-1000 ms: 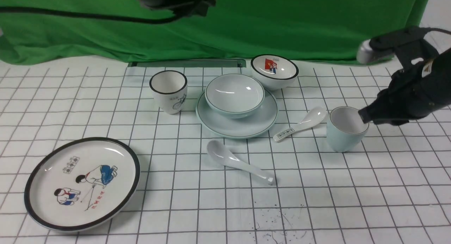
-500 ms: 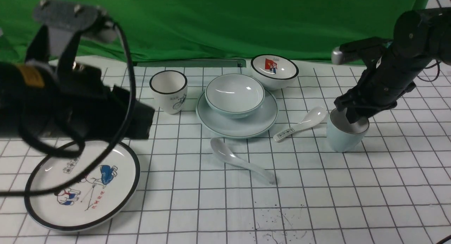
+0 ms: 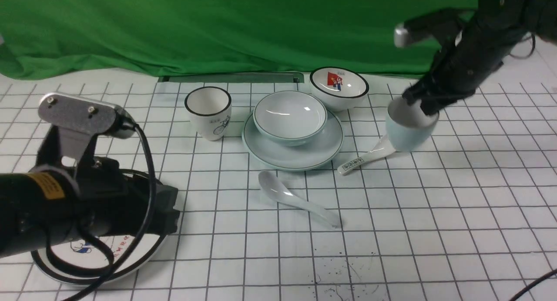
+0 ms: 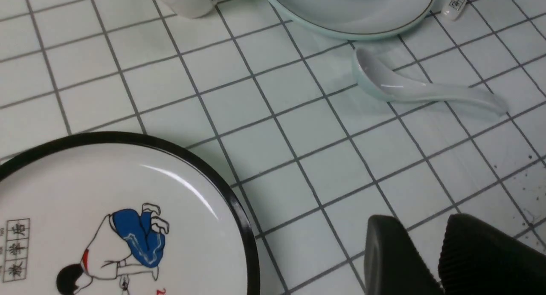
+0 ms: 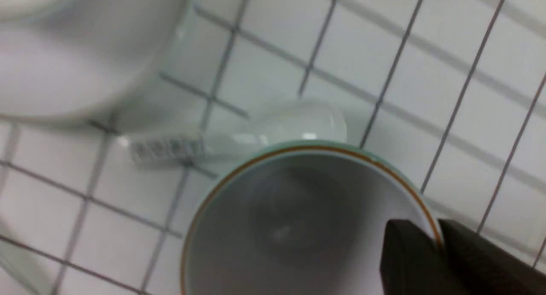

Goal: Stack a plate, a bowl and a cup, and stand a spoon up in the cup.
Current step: Use the right arm to grab a blue teacup, then use the right arm to put the blue teacup into the blue rice bowl in the middle

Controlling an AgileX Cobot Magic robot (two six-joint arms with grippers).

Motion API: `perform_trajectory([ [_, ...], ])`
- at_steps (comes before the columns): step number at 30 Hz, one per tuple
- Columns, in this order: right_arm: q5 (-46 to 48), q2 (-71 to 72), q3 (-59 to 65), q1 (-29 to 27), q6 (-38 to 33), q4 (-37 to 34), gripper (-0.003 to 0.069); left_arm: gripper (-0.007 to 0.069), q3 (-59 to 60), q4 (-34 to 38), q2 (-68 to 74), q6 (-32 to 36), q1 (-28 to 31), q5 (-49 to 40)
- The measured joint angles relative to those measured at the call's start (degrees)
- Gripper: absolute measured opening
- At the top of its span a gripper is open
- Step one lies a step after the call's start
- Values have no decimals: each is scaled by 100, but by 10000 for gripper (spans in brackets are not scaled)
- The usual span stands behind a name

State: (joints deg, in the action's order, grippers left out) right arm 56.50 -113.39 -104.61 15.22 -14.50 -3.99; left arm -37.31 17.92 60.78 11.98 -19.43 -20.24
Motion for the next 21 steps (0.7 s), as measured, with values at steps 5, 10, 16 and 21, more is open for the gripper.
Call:
perform_trajectory([
  [5,-73,-286,-1546,814,-7,-19,76,150,0,433,491,-12,0,101],
  [10,-163,-1116,-2385,1261,27,-100,76,152,0,595,791,-12,0,-101],
  [16,-139,-2175,-3050,1325,264,-55,76,160,0,680,818,-12,0,-242],
  [21,-247,-2330,-3067,1321,341,-33,76,165,0,697,818,14,0,-249],
])
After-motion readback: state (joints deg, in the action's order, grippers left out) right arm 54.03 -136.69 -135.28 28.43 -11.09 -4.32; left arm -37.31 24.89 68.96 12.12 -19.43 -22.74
